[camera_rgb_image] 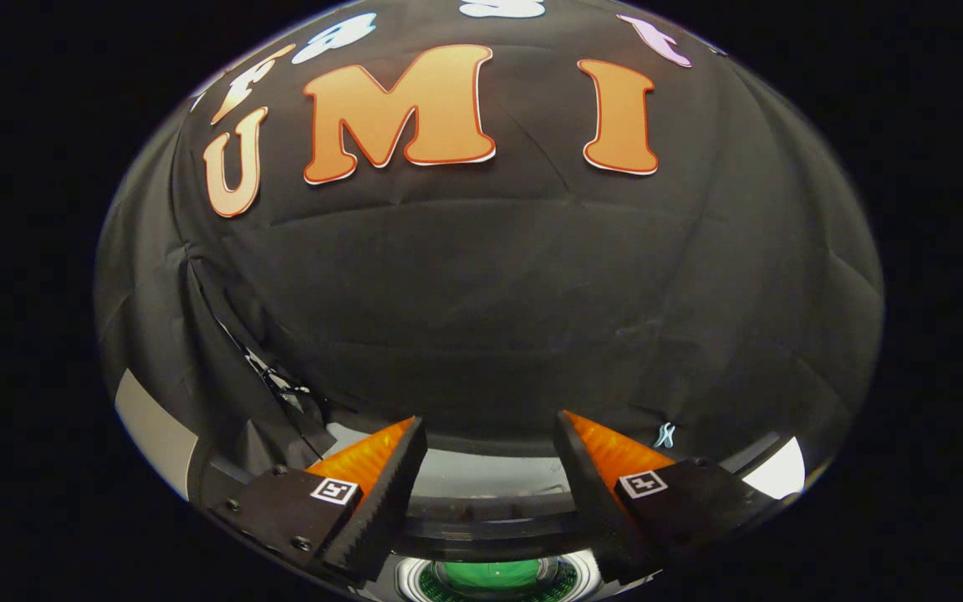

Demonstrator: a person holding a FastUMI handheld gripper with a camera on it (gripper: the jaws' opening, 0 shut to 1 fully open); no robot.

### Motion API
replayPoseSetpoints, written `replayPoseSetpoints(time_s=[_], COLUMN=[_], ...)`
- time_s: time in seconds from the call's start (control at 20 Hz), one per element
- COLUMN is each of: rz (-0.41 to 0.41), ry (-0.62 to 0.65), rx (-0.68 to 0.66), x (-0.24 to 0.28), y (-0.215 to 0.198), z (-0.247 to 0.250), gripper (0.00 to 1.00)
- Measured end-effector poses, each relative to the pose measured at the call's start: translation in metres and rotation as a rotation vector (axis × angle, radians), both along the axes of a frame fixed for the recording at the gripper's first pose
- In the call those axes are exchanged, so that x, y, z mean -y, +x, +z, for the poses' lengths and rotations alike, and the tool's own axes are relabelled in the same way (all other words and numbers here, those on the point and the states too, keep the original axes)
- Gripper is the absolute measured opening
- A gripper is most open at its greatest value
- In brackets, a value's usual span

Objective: Put the clothes into the washing machine and then close the washing machine lid.

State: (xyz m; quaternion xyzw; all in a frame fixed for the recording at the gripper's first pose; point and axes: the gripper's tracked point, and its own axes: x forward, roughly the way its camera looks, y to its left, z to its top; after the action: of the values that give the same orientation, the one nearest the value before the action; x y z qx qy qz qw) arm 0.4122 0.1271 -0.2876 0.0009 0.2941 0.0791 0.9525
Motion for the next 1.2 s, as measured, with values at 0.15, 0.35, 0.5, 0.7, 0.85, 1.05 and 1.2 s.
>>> replayPoseSetpoints(time_s=[0.15,0.35,0.5,0.7,0.85,1.05,1.2], rz=[0.006,0.016,0.014,0.005,0.004,-0.016,-0.03], ry=[0.003,0.015,0.016,0.018,0.017,0.031,0.053], rx=[0.018,0.07,0.086,0.099,0.095,0.117,0.116], x=[0.001,0.005,0.011,0.017,0.018,0.023,0.024], y=[-0.01,-0.032,-0.058,-0.089,-0.108,-0.129,-0.147], z=[0.003,0.007,0.008,0.005,0.0,-0.004,-0.009], gripper=[0.98,0.98,0.99,0.98,0.98,0.98,0.99])
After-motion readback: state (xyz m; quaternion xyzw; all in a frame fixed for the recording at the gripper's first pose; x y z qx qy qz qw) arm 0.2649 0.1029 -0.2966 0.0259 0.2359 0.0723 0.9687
